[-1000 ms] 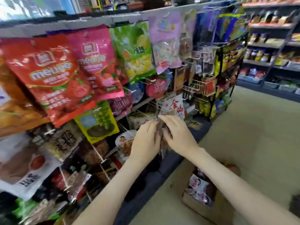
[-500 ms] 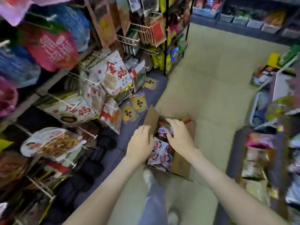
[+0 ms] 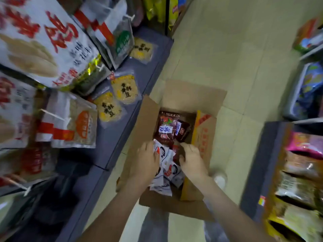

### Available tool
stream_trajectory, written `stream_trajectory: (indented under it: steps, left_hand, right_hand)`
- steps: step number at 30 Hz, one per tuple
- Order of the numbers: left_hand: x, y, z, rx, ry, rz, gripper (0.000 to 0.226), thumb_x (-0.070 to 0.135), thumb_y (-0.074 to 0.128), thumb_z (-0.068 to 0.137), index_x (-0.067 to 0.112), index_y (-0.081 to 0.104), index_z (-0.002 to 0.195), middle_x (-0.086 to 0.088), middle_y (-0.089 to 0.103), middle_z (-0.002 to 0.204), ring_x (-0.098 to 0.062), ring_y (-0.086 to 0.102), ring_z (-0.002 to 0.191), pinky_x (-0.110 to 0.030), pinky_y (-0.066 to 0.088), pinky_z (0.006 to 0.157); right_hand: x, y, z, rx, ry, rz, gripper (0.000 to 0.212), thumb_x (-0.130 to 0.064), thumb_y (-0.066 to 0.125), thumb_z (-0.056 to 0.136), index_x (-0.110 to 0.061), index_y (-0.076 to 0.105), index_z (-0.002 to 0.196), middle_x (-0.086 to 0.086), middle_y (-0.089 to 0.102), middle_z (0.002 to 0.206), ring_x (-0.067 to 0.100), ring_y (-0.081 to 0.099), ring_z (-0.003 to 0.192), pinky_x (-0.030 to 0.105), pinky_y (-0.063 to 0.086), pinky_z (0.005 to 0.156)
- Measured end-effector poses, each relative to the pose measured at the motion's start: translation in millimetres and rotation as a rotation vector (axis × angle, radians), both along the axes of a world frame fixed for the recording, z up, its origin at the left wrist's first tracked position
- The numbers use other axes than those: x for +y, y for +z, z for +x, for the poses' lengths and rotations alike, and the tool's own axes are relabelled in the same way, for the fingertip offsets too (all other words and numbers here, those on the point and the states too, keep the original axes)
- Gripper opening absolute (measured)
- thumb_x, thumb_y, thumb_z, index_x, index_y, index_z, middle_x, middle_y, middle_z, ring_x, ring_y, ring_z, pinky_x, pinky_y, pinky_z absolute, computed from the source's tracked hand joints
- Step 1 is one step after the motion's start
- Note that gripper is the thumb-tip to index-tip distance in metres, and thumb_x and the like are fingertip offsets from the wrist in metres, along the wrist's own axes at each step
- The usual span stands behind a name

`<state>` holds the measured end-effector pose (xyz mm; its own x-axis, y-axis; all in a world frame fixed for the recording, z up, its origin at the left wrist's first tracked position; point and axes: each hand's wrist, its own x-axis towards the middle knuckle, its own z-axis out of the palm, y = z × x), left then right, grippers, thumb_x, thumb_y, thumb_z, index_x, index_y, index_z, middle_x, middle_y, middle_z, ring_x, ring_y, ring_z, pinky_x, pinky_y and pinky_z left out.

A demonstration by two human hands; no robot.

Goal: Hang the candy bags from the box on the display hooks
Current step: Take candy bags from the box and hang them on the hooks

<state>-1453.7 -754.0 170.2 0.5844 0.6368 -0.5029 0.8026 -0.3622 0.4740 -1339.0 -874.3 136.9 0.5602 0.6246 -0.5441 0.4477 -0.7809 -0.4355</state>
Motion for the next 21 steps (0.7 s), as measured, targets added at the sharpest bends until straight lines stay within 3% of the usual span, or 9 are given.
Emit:
stream_trajectory:
  steps: [6, 10, 13, 16, 19, 21]
  left_hand:
    - [-16.7, -173.0, 9.5, 0.060, 0.143, -0.165, 0.034, 0.014, 0.041, 0.097, 0.011, 0.051, 0.129, -0.010, 0.053, 0.122, -0.025, 0.052, 0.107, -0.033, 0.042, 0.086]
    - [-41.4, -259.8, 13.9, 0.072, 0.223, -0.235, 0.032, 0.014, 0.046, 0.097, 0.011, 0.052, 0.128, -0.009, 0.051, 0.127, -0.025, 0.052, 0.110, -0.034, 0.043, 0.087]
    - [-59.4, -308.0, 15.8, 0.062, 0.357, -0.281, 0.030, 0.015, 0.047, 0.098, 0.009, 0.053, 0.126, -0.010, 0.053, 0.128, -0.025, 0.050, 0.117, -0.030, 0.040, 0.090]
    - [-74.7, -336.8, 14.0, 0.088, 0.443, -0.332, 0.030, 0.017, 0.046, 0.098, 0.012, 0.053, 0.127, -0.008, 0.055, 0.125, -0.024, 0.052, 0.114, -0.034, 0.044, 0.087]
    - [-82.4, -344.8, 12.6, 0.108, 0.508, -0.383, 0.032, 0.019, 0.046, 0.098, 0.012, 0.052, 0.128, -0.008, 0.053, 0.128, -0.023, 0.053, 0.113, -0.037, 0.047, 0.089]
    - [-82.1, -337.3, 13.7, 0.101, 0.561, -0.409, 0.031, 0.020, 0.046, 0.098, 0.013, 0.052, 0.128, -0.006, 0.054, 0.126, -0.022, 0.053, 0.111, -0.030, 0.044, 0.084]
  right_hand:
    - [25.8, -188.1, 17.7, 0.120, 0.036, -0.129, 0.053, -0.005, 0.047, 0.091, -0.009, 0.033, 0.142, 0.012, 0.045, 0.133, 0.030, 0.038, 0.125, 0.036, 0.035, 0.104]
    - [47.2, -289.7, 27.8, 0.083, 0.172, -0.305, 0.063, -0.010, 0.050, 0.090, -0.009, 0.020, 0.146, 0.017, 0.035, 0.142, 0.034, 0.033, 0.130, 0.039, 0.032, 0.107]
    - [55.2, -342.5, 31.0, 0.008, 0.145, -0.369, 0.067, -0.025, 0.048, 0.095, -0.010, 0.010, 0.148, 0.020, 0.036, 0.139, 0.037, 0.039, 0.125, 0.043, 0.035, 0.101]
    - [62.0, -380.1, 27.0, 0.082, -0.153, -0.346, 0.075, -0.035, 0.051, 0.094, -0.014, 0.002, 0.147, 0.020, 0.045, 0.129, 0.036, 0.048, 0.117, 0.044, 0.039, 0.096]
    - [68.0, -394.6, 23.7, 0.175, -0.588, -0.250, 0.077, -0.023, 0.060, 0.089, -0.017, 0.004, 0.141, 0.014, 0.054, 0.120, 0.034, 0.053, 0.113, 0.044, 0.042, 0.099]
    - [66.4, -388.5, 25.6, 0.154, -0.717, -0.178, 0.068, -0.014, 0.058, 0.088, -0.016, 0.009, 0.136, 0.009, 0.059, 0.110, 0.029, 0.057, 0.106, 0.043, 0.045, 0.096]
